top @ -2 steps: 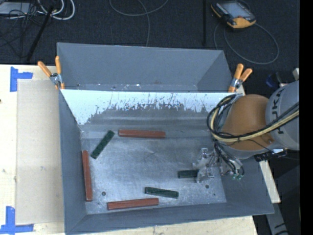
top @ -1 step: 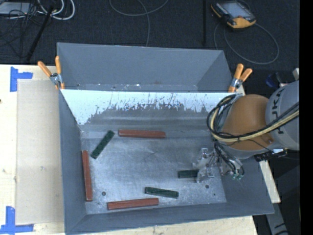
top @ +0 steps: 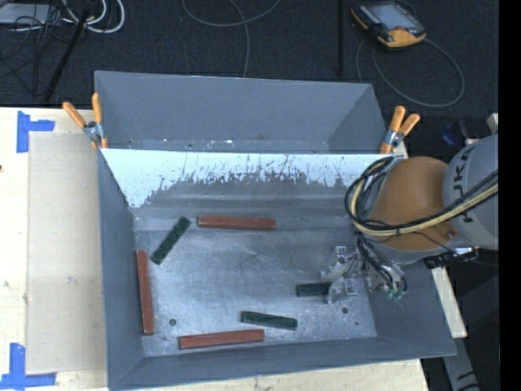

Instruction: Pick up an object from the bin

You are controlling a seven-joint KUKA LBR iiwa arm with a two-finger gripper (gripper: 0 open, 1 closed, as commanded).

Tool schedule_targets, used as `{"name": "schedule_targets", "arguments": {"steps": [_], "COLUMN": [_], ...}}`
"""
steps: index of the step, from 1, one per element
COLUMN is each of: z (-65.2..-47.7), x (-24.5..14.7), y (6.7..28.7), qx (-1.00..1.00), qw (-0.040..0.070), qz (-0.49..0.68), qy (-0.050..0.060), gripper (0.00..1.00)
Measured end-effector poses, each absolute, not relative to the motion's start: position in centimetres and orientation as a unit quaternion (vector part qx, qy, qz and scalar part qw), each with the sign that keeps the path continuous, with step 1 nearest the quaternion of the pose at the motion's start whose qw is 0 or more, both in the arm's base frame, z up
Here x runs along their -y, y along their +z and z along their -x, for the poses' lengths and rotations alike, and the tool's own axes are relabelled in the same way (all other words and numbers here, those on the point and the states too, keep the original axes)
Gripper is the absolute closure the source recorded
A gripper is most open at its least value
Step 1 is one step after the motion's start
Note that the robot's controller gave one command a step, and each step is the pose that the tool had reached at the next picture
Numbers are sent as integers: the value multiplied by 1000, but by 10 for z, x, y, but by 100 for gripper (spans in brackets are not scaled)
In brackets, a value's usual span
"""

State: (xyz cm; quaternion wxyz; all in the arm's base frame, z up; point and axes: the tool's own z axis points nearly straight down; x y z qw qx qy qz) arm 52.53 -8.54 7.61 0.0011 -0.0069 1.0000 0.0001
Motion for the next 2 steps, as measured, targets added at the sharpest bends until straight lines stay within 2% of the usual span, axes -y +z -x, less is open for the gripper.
{"name": "schedule_targets", "arguments": {"steps": [1, 2], "z": [-517, -505], "x": [81, 73], "y": [125, 218], "qx": [-999, -1000], "qw": [-2, 0], "qz": [40, 23], "qy": [0, 0], "gripper": [100, 100]}}
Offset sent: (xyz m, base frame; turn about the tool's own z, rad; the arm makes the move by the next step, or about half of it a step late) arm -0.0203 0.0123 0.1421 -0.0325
